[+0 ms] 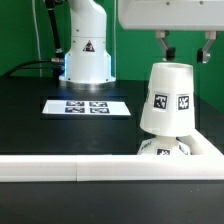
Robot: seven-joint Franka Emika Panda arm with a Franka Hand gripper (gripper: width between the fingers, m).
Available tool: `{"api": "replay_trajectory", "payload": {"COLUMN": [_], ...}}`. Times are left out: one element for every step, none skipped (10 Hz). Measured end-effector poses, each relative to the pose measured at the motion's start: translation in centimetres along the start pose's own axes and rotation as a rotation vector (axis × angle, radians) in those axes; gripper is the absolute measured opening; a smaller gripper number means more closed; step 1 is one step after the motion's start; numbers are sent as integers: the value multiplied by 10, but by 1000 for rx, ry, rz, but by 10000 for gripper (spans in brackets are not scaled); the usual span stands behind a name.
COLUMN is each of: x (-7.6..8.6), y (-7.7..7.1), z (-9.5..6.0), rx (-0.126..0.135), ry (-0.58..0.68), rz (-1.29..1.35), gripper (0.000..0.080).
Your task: Assemble lamp
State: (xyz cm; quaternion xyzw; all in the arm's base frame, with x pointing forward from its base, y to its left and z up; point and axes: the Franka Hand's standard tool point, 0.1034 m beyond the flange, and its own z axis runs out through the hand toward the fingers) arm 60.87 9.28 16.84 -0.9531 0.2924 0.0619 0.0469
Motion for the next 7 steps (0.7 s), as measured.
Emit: {"api": "replay_trajectory", "payload": {"x": [-2,-4,-6,-9,-15,-20,-25], "y": [8,12,11,12,11,9,7], "z": [-4,-8,-8,-6,0,3,7], "rx": [-16,-36,-52,-81,-127,-152,-163], "ry": [-31,-67,-89,-99,-112,-114,-115], "rz": [0,2,-2,-21,-53,-56,-56], "gripper": [556,669,669,690,698,698,698]}}
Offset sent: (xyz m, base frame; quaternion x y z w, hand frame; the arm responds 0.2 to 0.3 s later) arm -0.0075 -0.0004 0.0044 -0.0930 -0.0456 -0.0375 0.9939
